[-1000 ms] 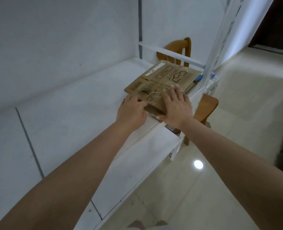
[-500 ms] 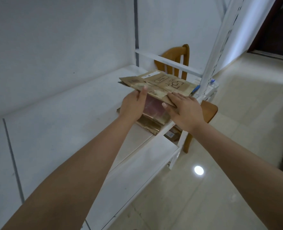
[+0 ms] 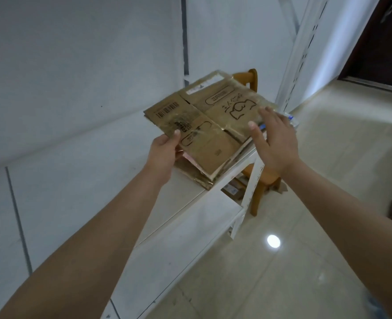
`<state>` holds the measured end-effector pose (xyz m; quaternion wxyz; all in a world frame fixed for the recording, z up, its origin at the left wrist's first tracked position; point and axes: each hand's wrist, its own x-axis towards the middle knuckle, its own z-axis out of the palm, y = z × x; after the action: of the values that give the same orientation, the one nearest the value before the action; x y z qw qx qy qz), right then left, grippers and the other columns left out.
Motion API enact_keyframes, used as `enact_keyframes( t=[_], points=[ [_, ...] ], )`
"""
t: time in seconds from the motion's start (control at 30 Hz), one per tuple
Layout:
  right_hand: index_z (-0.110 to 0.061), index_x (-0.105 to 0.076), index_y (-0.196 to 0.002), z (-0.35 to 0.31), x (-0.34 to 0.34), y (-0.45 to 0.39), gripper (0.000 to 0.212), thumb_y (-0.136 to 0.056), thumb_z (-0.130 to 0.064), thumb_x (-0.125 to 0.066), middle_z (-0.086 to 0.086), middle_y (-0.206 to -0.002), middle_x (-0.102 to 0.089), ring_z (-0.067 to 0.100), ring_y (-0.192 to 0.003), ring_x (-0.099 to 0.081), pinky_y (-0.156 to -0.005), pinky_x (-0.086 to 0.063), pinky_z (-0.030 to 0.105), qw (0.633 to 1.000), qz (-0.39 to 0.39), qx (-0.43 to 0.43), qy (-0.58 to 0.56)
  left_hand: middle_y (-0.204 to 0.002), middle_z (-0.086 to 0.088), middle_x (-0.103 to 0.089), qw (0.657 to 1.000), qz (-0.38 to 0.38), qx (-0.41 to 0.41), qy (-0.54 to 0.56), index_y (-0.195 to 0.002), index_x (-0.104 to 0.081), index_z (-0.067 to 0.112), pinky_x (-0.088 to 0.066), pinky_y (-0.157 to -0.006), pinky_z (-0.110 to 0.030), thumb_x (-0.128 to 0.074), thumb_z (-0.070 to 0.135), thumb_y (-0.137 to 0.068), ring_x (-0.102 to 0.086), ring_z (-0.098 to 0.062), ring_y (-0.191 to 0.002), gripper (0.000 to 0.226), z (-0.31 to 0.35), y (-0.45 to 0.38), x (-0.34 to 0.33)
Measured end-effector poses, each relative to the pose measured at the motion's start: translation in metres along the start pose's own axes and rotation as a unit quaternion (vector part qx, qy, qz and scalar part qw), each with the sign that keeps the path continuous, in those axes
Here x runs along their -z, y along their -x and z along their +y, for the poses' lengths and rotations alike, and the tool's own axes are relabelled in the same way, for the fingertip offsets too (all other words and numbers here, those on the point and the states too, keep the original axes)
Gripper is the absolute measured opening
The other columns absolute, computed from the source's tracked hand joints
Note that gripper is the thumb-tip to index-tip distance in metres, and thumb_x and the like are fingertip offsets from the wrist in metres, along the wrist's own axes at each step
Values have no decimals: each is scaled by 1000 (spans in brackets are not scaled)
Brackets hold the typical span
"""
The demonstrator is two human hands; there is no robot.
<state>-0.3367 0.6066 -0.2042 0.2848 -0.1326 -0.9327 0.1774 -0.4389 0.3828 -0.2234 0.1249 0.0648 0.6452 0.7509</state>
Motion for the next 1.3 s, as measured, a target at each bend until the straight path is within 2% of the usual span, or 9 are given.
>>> enact_keyframes(
  t=[0.2, 0.3, 0.47, 0.67, 0.83, 1.03, 1.17, 1.23, 1.3],
  points=[
    [-11, -41, -140, -21, 12, -28, 70, -95, -62, -28, 14, -144, -44, 37, -132, -39, -111, -31, 51, 998, 23, -61, -11, -96, 7, -75, 999, 1, -41, 4, -106, -64, 21, -56, -68, -24, -41, 26, -104, -71, -12, -89, 23, 31, 37, 58],
    [-14, -48, -126, -38, 11, -37, 55, -96, -58, -36, 9, -123, -55, 28, -113, -52, -98, -44, 51, 987, -1, -86, -133, -100, 4, -74, 999, 25, -31, 9, -110, -63, 18, -56, -69, -26, -40, 26, -105, -71, -13, -88, 24, 42, 52, 70],
    [-17, -47, -131, -50, 14, -36, 45, -99, -49, -42, -6, -108, -52, 15, -100, -54, -87, -49, 36, 964, 8, -134, -230, -104, 1, -70, 998, 53, -39, -20, -117, -58, 15, -56, -78, -30, -40, 26, -105, -69, -15, -92, 25, 60, 69, 67],
    [-19, -48, -132, -61, 43, -47, 41, -101, -45, -40, -8, -109, -52, 12, -102, -50, -89, -41, 32, 955, 38, -138, -259, -105, 2, -70, 991, 48, -102, -73, -114, -60, 16, -58, -74, -27, -40, 27, -105, -70, -13, -90, 24, 101, 77, 64],
    [-16, -42, -138, -58, 40, -40, 41, -104, -37, -33, 3, -126, -55, 15, -109, -50, -91, -36, 29, 950, 29, -158, -267, -120, -13, -66, 995, 65, -44, -69, -125, -58, 3, -54, -90, -40, -38, 24, -106, -65, -28, -105, 34, 101, 70, 43],
    [-17, -39, -140, -27, 19, -30, 36, -105, -20, -33, 3, -133, -51, 18, -122, -49, -91, -38, 23, 943, 43, -200, -263, -108, -5, -70, 993, 96, -31, -66, -110, -62, 13, -57, -79, -32, -40, 27, -105, -69, -19, -94, 27, 97, 47, 41],
    [-20, -32, -144, -6, 0, -33, 58, -94, 0, -53, 3, -136, -48, 16, -118, -52, -67, -45, 15, 927, -35, -252, -276, -103, -3, -70, 991, 119, -9, -56, -103, -63, 18, -56, -79, -32, -40, 28, -105, -69, -18, -90, 25, 94, 30, 52],
    [-19, -26, -147, -10, -13, -33, 71, -90, -11, -67, 2, -139, -48, 14, -117, -52, -72, -47, 19, 907, -107, -269, -307, -102, -3, -71, 992, 120, -4, -47, -105, -63, 17, -56, -77, -30, -40, 28, -105, -69, -17, -89, 25, 91, 24, 57],
    [-18, -23, -149, -20, -27, -36, 85, -83, -21, -76, 3, -143, -46, 17, -124, -49, -91, -48, 32, 883, -152, -280, -345, -99, -2, -71, 992, 120, -4, -40, -103, -63, 17, -56, -75, -30, -41, 28, -105, -69, -16, -86, 25, 87, 19, 60]
  ],
)
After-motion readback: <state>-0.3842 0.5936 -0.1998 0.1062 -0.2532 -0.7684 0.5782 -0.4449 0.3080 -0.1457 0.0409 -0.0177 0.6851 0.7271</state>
